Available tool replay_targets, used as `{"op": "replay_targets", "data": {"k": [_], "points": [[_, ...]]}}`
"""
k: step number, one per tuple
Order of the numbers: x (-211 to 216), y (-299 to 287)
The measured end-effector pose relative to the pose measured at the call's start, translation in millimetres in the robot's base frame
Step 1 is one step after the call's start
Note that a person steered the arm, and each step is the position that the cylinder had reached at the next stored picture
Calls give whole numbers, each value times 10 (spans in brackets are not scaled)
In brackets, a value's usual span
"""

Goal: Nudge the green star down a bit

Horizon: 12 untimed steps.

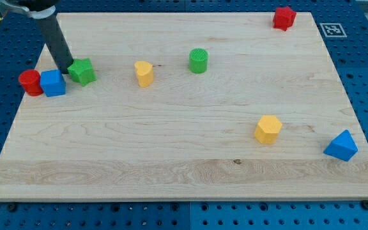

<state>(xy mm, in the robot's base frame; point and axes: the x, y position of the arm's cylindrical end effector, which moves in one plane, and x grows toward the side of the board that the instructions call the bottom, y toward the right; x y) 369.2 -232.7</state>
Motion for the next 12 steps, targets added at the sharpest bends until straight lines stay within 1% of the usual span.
{"op": "replay_targets", "data": {"k": [1, 4, 6, 7, 9, 10, 11, 12], "points": [[-49, 8], [-727, 14], [-1050, 428], [-1123, 661], [-1063, 1038], [-891, 1135], [-740, 1123], [-740, 897]]}}
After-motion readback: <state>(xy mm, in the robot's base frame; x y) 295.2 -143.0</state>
